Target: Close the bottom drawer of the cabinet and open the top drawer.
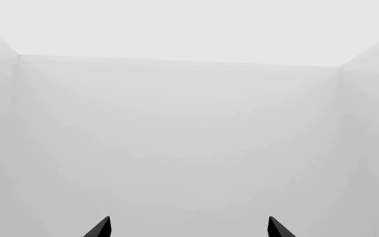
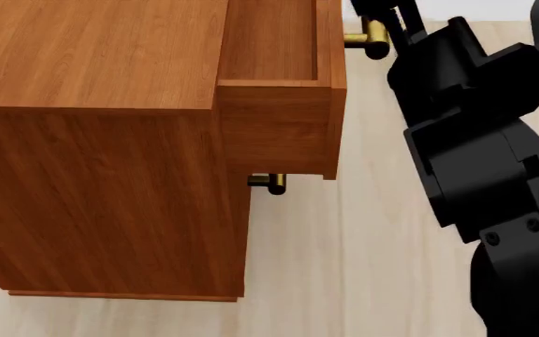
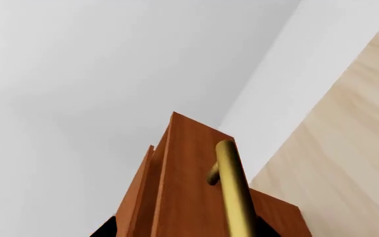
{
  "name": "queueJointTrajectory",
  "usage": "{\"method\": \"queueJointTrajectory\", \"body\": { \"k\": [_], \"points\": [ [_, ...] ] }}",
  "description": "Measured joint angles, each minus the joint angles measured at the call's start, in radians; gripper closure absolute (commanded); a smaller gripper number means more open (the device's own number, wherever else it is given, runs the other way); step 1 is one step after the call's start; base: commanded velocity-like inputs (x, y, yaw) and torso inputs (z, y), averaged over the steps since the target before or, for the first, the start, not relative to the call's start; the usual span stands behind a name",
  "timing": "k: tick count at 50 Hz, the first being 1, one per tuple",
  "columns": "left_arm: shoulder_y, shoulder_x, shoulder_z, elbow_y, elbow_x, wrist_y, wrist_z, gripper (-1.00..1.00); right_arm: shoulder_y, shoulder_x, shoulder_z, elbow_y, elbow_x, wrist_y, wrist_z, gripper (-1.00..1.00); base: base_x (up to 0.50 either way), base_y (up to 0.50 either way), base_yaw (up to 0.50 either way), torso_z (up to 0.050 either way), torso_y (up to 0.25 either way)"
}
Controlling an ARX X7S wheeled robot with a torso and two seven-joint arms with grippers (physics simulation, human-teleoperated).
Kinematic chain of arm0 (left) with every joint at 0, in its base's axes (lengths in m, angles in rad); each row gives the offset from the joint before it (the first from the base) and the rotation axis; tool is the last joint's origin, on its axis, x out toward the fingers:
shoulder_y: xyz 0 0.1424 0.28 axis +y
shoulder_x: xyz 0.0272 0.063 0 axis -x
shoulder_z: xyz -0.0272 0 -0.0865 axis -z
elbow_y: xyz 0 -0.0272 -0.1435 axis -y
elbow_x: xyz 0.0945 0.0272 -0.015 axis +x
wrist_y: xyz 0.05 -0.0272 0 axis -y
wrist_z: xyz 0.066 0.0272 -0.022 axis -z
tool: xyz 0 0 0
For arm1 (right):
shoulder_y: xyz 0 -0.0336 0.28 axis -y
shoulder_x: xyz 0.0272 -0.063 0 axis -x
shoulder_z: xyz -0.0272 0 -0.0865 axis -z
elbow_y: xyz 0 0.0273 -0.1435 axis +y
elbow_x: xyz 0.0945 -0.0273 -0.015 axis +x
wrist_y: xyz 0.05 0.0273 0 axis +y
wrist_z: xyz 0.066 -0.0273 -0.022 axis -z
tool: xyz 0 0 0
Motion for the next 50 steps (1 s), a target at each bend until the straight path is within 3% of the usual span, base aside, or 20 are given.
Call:
{"method": "queueJointTrajectory", "body": {
  "k": [35, 50],
  "points": [
    [-0.017, -0.004, 0.013, -0.001, -0.007, 0.001, -0.007, -1.0, 0.029, 0.048, 0.031, -0.078, 0.019, -0.018, 0.043, -1.0, 0.0, 0.0, 0.0, 0.0, 0.0],
    [-0.018, -0.004, 0.018, -0.005, -0.004, 0.007, -0.006, -1.0, 0.112, 0.116, -0.023, -0.107, -0.006, 0.055, 0.116, -1.0, 0.0, 0.0, 0.0, 0.0, 0.0]
  ]
}}
